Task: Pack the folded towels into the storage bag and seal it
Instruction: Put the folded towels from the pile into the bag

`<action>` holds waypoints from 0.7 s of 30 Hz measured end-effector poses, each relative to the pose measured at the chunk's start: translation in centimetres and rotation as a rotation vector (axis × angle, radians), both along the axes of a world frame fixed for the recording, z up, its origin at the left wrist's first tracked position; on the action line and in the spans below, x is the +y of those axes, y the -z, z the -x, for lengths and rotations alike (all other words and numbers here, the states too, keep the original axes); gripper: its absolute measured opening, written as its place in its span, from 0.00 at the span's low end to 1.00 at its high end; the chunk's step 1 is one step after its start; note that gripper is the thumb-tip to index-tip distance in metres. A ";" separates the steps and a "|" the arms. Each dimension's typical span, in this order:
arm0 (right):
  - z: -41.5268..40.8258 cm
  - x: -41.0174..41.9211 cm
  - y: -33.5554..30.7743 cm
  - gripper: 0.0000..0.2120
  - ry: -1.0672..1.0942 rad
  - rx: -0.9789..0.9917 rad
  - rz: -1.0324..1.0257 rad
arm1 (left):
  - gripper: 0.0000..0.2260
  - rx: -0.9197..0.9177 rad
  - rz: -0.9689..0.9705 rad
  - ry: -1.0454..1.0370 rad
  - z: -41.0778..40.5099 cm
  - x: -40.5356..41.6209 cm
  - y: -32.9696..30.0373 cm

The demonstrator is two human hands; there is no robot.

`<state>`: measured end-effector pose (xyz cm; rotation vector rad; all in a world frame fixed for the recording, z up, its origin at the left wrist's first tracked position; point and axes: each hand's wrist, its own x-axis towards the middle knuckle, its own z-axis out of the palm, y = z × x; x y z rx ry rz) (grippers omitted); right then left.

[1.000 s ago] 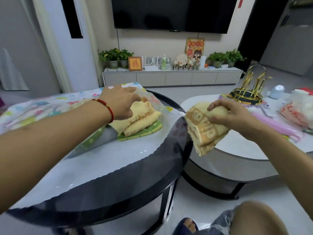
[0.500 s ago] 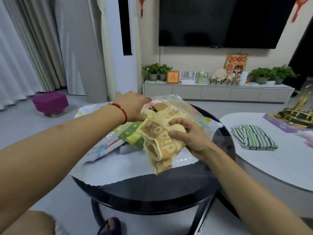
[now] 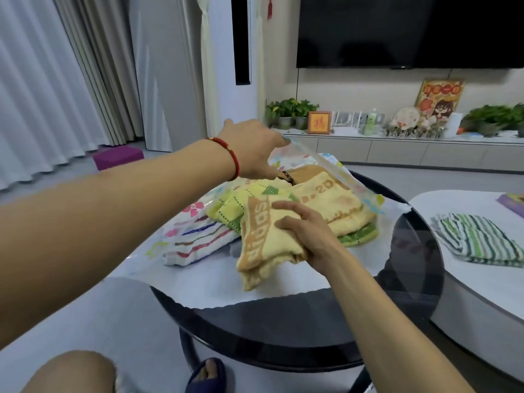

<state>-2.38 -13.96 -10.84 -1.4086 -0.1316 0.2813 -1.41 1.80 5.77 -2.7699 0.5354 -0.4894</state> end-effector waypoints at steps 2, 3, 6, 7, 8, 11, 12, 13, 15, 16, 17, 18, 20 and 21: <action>-1.5 1.2 -1.5 0.18 0.062 -0.039 -0.127 | 0.30 -0.005 0.013 0.002 -0.2 -0.1 -0.4; -2.6 1.6 -2.1 0.18 0.129 -0.056 -0.214 | 0.30 -0.004 0.021 0.002 -0.2 -0.2 -0.6; -6.2 1.8 -2.6 0.20 0.300 -0.034 -0.349 | 0.29 -0.004 0.042 -0.003 -0.5 -0.3 -0.7; -7.0 1.5 -2.2 0.23 0.327 0.013 -0.274 | 0.29 -0.009 0.045 -0.004 -0.5 -0.4 -0.6; -7.5 1.2 -1.6 0.25 0.340 0.063 -0.173 | 0.29 -0.018 0.047 0.000 -0.6 -0.5 -0.6; -7.5 0.2 0.8 0.29 0.329 0.067 -0.016 | 0.29 -0.030 0.044 0.014 -0.5 -0.7 -0.3; -7.0 -0.1 1.4 0.28 0.323 0.031 -0.014 | 0.29 -0.026 0.039 0.013 -0.5 -0.8 -0.1; -6.4 -0.5 1.7 0.27 0.330 -0.005 0.004 | 0.29 -0.018 0.031 0.011 -0.6 -1.0 0.0; -4.7 -1.8 2.1 0.21 0.350 -0.070 0.103 | 0.28 -0.009 -0.003 0.025 -0.7 -1.4 0.2; -3.8 -2.7 2.3 0.18 0.333 -0.106 0.170 | 0.27 -0.008 -0.027 0.040 -0.7 -1.8 0.4; -2.8 -3.9 2.4 0.16 0.295 -0.149 0.236 | 0.27 -0.007 -0.048 0.061 -0.7 -2.2 0.6; -1.9 -5.5 2.6 0.13 0.242 -0.196 0.297 | 0.28 -0.008 -0.063 0.087 -0.7 -2.7 1.0; -0.3 -9.8 2.6 0.10 0.112 -0.241 0.402 | 0.28 -0.014 -0.098 0.155 -0.8 -4.1 2.0; 0.4 -12.5 2.6 0.09 0.045 -0.220 0.421 | 0.28 -0.014 -0.119 0.189 -0.8 -5.0 2.6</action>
